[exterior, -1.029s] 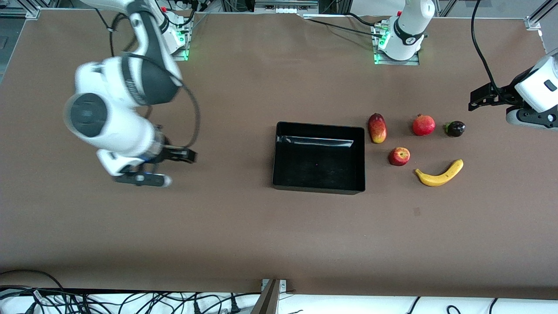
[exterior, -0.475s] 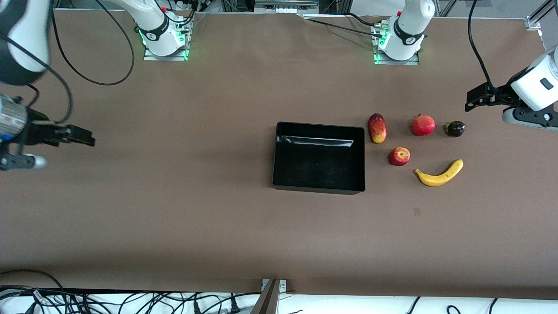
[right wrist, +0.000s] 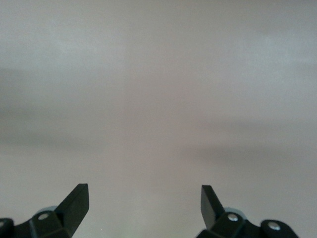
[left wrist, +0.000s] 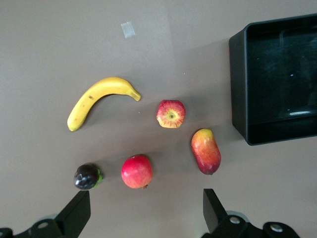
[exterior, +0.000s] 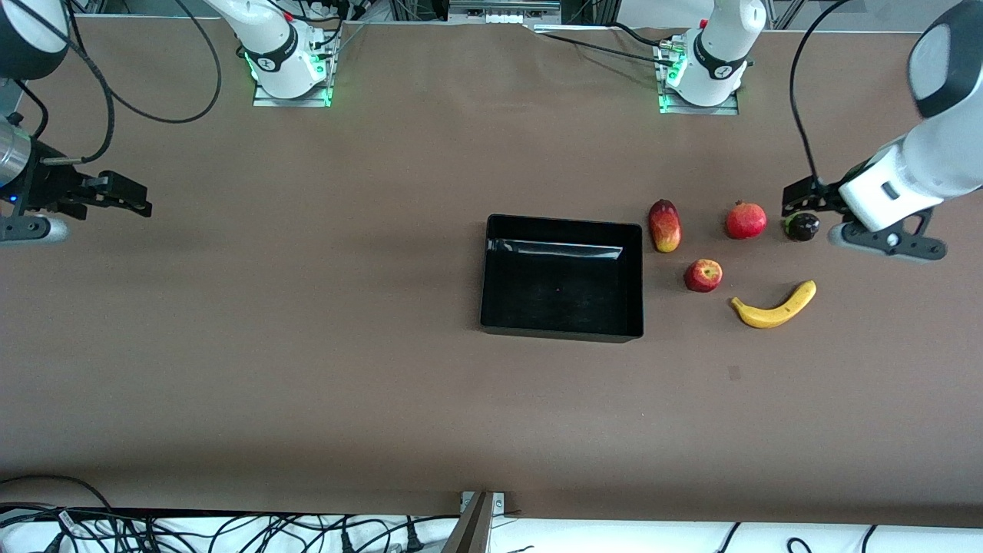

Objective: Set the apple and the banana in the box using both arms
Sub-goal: 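Reach the left gripper down to the small red apple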

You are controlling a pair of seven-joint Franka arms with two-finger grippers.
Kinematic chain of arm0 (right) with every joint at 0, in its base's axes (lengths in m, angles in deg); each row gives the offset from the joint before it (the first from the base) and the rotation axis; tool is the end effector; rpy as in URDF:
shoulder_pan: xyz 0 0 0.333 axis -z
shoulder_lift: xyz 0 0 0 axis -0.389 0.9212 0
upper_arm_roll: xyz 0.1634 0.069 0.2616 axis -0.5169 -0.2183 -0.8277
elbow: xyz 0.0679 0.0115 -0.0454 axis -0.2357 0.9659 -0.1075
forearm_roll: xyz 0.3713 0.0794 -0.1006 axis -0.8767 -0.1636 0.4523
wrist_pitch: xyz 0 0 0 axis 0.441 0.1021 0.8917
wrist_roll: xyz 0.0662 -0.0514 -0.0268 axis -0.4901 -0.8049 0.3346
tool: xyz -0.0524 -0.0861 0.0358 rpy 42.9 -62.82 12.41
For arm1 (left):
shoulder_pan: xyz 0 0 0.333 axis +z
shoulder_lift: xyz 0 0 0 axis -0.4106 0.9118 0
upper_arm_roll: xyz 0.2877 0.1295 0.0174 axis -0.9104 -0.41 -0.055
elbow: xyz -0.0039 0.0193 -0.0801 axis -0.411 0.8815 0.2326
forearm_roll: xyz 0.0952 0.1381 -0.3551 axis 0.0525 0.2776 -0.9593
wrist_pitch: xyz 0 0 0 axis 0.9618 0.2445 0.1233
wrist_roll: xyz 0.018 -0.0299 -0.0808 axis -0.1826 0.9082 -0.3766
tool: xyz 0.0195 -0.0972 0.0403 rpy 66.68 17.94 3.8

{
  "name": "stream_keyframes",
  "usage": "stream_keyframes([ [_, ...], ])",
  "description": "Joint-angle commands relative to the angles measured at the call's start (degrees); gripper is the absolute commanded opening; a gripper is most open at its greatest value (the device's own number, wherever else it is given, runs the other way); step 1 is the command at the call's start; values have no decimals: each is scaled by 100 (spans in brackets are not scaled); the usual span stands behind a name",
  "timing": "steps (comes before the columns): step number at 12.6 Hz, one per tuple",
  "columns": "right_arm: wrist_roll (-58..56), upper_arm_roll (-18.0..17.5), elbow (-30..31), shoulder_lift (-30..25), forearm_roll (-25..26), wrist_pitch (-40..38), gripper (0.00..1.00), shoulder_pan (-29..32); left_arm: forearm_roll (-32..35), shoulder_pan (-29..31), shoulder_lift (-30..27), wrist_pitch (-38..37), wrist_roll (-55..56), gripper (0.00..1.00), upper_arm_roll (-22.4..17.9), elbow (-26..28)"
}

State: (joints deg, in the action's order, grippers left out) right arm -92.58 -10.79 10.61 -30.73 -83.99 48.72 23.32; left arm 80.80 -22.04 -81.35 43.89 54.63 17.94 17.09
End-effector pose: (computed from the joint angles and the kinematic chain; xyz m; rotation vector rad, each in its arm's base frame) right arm 0.5726 -0.0072 0.5627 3.1373 0.0631 -0.1145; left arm 0.5725 -0.0222 0.4907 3.0930 -0.2835 -0.2585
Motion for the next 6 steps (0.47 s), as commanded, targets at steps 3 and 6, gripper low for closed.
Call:
stream_keyframes([
  [3,15,-220,388,-446,-215,175,100,494,-54,-194,312,1561,-49,100,-34,951],
  [6,-29,-18,213,-420,-170,-297,100,477,-54,-343,540,2723,-58,100,-26,1673],
])
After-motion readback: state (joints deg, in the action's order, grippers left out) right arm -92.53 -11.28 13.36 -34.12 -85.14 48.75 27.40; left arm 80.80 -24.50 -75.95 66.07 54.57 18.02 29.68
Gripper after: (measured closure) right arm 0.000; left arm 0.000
